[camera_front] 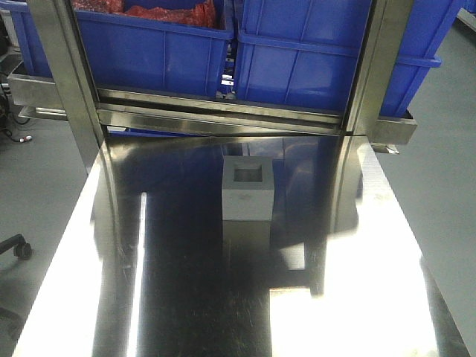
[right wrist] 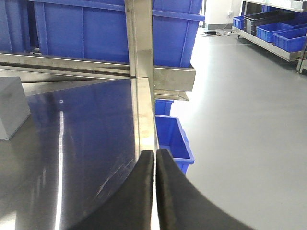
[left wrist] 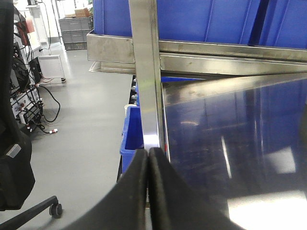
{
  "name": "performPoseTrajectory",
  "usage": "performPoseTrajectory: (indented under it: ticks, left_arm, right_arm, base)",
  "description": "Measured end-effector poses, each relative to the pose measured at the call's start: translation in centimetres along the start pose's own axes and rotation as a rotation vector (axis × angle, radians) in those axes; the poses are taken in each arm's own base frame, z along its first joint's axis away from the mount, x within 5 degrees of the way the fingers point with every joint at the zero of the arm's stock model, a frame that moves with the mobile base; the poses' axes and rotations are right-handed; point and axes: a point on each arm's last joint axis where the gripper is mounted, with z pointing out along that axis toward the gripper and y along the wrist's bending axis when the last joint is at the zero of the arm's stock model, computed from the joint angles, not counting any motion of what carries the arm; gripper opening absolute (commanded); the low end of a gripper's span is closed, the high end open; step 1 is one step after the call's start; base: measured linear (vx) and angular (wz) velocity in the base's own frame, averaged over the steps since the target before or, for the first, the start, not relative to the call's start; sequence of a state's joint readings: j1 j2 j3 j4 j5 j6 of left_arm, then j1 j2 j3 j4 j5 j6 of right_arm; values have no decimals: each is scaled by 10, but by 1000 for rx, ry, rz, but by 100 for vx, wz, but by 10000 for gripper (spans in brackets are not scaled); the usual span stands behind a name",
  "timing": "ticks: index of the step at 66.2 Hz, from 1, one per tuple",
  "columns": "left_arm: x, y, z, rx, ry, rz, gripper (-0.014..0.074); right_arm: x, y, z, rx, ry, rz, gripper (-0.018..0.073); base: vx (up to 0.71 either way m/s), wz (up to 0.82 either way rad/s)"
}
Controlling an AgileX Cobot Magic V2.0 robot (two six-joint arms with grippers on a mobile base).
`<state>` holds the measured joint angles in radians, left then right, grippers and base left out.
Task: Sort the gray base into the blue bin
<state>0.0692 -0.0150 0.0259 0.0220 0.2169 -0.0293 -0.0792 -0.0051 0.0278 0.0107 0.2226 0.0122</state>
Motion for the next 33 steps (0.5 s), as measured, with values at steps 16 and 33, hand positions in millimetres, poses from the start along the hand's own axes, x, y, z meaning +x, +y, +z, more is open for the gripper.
performPoseTrajectory:
  ticks: [16, 33]
  left_arm:
    - [0, 0, 0, 0, 0, 0, -6]
    - [0, 0, 0, 0, 0, 0, -6]
  right_arm:
    - [0, 0, 0, 0, 0, 0, -5]
    - [0, 0, 0, 0, 0, 0, -5]
  base:
    - [0, 0]
    - [0, 0]
